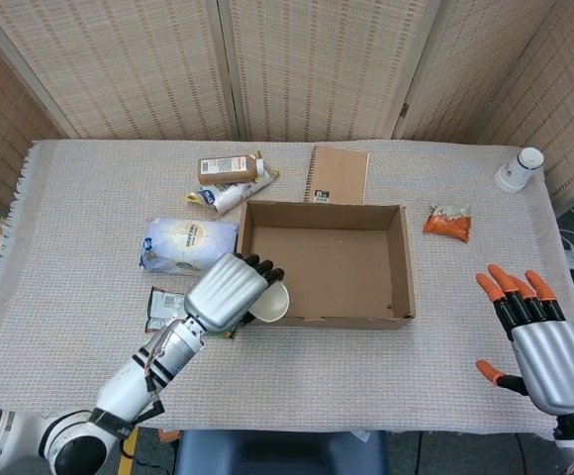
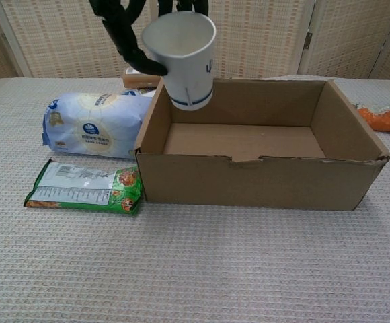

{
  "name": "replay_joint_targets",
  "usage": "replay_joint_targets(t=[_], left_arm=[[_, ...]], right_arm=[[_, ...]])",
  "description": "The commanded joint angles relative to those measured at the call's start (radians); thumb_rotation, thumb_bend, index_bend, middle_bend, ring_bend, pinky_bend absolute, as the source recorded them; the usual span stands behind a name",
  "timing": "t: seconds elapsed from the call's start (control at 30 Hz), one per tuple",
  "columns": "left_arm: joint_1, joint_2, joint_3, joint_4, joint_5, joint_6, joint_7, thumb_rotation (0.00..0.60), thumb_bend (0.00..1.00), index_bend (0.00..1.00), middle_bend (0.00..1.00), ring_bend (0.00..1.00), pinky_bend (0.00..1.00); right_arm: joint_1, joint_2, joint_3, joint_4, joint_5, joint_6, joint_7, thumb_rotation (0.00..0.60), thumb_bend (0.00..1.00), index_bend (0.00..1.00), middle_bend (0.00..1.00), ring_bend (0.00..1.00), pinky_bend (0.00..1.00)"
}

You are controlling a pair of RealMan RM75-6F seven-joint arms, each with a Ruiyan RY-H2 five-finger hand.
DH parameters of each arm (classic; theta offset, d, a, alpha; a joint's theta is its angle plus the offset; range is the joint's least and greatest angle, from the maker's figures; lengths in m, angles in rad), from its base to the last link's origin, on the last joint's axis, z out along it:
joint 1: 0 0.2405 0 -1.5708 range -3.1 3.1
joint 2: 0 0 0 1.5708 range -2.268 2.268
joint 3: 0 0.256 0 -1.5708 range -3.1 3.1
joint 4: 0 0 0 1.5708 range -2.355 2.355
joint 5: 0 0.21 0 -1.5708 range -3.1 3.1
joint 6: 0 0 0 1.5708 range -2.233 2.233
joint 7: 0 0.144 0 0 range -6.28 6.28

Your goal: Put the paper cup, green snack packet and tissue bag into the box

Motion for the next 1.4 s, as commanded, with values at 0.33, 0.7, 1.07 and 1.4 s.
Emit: replay_joint_targets(t=[0.33,0.7,1.07,1.4], left_arm=[[-0.198,-0.263,-0.001,0.312,-0.236,0.027,0.064,0.600,0.17,0.00,0.05,0.03,0.20],[-0.121,-0.089,0.026,0.157,-0.211,0.119,0.011,0.600,0.14,0.00,0.00,0.00,0.13],[0.294,0.210,0.342,0.037,0.149,0.214,-0.284,0.600,0.16,0.02,0.16,0.10,0.30],[0.427,0.094,0.414,0.234,0.345,0.153,-0.429,0.600,0.16,0.09,0.20,0.13,0.31]], right_arm=[[0.011,0.010,0.025,0.000,0.062,0.019,0.026,0.600,0.08,0.04,0.00,0.00,0.00],[0.008,0.000,0.016,0.000,0.048,0.021,0.015,0.600,0.08,0.04,0.00,0.00,0.00],[0.002,-0.003,0.004,0.000,0.011,0.022,0.017,0.600,0.08,0.04,0.00,0.00,0.00],[0.003,-0.018,0.002,0.000,0.010,0.019,-0.005,0.600,0.08,0.04,0.00,0.00,0.00]])
